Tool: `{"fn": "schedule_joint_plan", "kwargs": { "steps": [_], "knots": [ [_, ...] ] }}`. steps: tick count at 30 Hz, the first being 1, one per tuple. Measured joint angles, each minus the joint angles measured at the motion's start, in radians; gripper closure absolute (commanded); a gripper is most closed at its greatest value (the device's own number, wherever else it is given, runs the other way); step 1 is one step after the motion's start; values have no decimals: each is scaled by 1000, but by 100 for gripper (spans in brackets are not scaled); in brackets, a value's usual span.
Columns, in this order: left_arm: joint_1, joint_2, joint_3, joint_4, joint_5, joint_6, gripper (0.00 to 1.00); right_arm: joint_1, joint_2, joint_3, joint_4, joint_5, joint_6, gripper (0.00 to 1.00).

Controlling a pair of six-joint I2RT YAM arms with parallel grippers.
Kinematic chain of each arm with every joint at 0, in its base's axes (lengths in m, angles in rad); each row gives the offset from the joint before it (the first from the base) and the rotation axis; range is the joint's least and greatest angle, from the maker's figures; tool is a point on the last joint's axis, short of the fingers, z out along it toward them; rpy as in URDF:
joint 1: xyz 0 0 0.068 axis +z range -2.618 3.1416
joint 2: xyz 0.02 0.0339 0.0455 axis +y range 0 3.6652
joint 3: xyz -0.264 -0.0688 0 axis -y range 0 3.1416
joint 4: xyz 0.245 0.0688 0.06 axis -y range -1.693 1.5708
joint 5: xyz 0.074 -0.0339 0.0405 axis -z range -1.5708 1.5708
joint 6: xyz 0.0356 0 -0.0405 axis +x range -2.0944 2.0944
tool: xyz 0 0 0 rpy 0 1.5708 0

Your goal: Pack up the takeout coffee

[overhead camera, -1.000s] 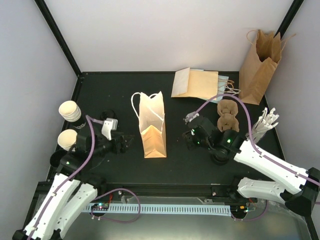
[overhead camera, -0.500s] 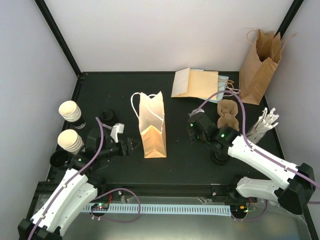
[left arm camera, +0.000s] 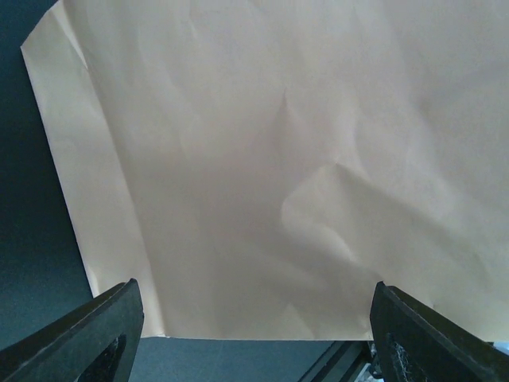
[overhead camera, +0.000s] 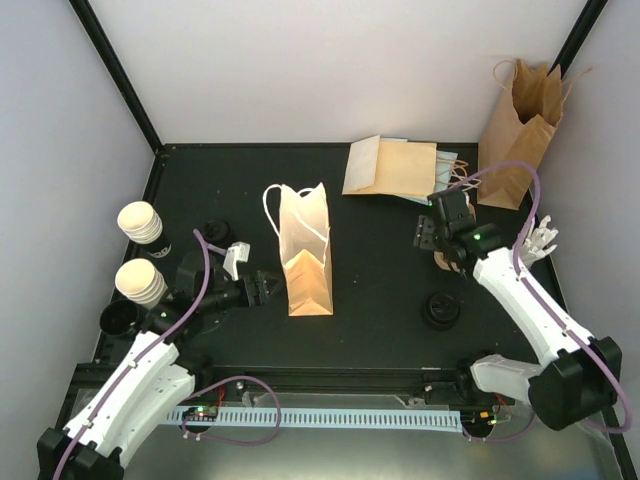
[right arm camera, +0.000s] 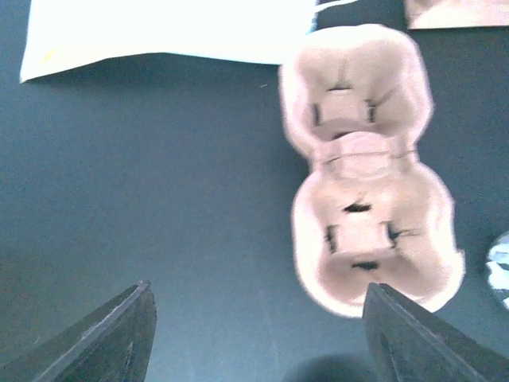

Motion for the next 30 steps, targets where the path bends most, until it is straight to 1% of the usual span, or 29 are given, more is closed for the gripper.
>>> {"fn": "schedule_joint_plan", "kwargs": {
  "steps": [4, 8, 14, 24, 30],
  "knots": [
    [0, -10, -1, 6, -12, -6, 19, -95, 93, 37, -3, 6, -10, 39],
    [0, -34, -3, 17, -23, -9, 19, -141, 206, 60, -28, 24, -31, 46],
    [0, -41, -6, 21, -34, -11, 19, -150, 303, 69, -49, 27, -48, 46],
    [0, -63, -6, 21, -64, -11, 19, -151, 340, 77, -25, 5, -48, 45],
    [0, -92, -6, 21, -89, -11, 19, -151, 346, 54, 15, 5, -48, 46]
  ]
}}
